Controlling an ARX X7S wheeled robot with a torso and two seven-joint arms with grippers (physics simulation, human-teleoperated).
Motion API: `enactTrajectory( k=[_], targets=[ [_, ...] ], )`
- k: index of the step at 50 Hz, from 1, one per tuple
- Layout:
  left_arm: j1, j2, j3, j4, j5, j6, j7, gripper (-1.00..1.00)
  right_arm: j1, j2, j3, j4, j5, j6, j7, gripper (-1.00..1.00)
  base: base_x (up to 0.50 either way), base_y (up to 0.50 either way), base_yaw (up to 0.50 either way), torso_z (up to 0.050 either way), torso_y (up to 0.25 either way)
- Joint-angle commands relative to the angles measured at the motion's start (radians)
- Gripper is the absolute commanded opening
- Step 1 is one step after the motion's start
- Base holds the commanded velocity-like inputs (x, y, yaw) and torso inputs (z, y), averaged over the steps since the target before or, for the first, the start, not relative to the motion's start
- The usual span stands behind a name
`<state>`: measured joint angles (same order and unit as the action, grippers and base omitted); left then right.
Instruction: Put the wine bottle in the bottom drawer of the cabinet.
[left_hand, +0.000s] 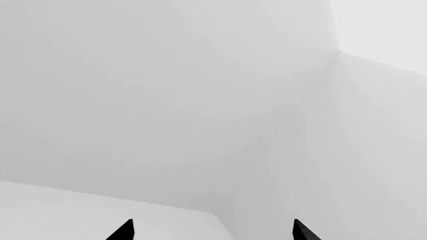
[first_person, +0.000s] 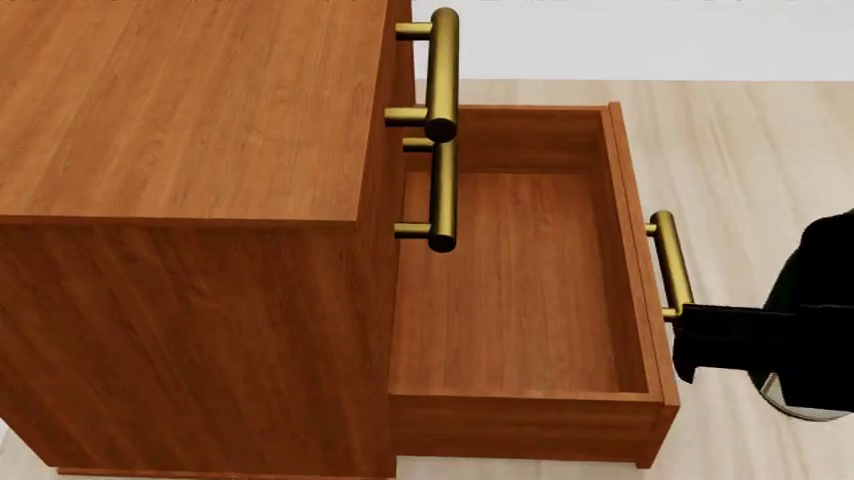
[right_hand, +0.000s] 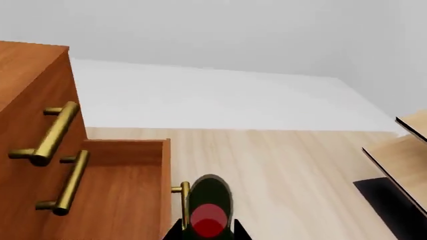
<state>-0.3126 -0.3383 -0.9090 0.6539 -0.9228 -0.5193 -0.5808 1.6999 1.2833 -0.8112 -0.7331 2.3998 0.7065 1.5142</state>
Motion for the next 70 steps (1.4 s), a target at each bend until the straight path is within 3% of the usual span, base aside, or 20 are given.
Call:
enactTrajectory(
  k=[1, 15, 22, 31, 33, 35, 43, 70],
  targets=[
    [0.003, 0.0, 0.01, -0.002, 0.012, 0.006, 0.004, 1.0, 0.655, -0.045, -0.484, 0.03, 0.203, -0.041, 0.056, -1.0, 0.0, 0.0, 0.0, 0.0, 0.0],
    [0.008, 0.004, 0.014, -0.001, 0.027, 0.02, 0.007, 1.0, 0.653, -0.204, -0.419, 0.165, 0.273, -0.018, 0.055, -1.0, 0.0, 0.0, 0.0, 0.0, 0.0],
    [0.008, 0.005, 0.01, 0.0, 0.029, 0.025, 0.003, 1.0, 0.591, -0.255, -0.401, 0.216, 0.239, -0.082, 0.006, -1.0, 0.0, 0.0, 0.0, 0.0, 0.0],
    [0.011, -0.003, 0.012, 0.002, 0.026, 0.019, -0.003, 1.0, 0.591, -0.384, -0.411, 0.379, 0.204, -0.022, -0.054, -1.0, 0.0, 0.0, 0.0, 0.0, 0.001],
    [0.015, -0.003, 0.015, 0.007, 0.032, 0.019, -0.004, 1.0, 0.578, -0.401, -0.409, 0.413, 0.25, -0.112, -0.017, -1.0, 0.0, 0.0, 0.0, 0.0, 0.0],
    [0.014, -0.005, 0.014, 0.004, 0.029, 0.015, -0.009, 1.0, 0.608, -0.442, -0.424, 0.483, 0.243, 0.002, -0.048, -1.0, 0.0, 0.0, 0.0, 0.0, 0.0],
    [0.017, -0.007, 0.017, 0.006, 0.039, 0.016, -0.016, 1.0, 0.609, -0.532, -0.473, 0.701, 0.28, 0.134, -0.064, -1.0, 0.0, 0.0, 0.0, 0.0, 0.001],
    [0.03, -0.013, 0.028, 0.011, 0.042, 0.02, -0.009, 1.0, 0.394, -0.678, -0.464, 0.937, 0.092, 0.17, -0.373, -1.0, 0.0, 0.0, 0.0, 0.001, 0.001]
  ],
)
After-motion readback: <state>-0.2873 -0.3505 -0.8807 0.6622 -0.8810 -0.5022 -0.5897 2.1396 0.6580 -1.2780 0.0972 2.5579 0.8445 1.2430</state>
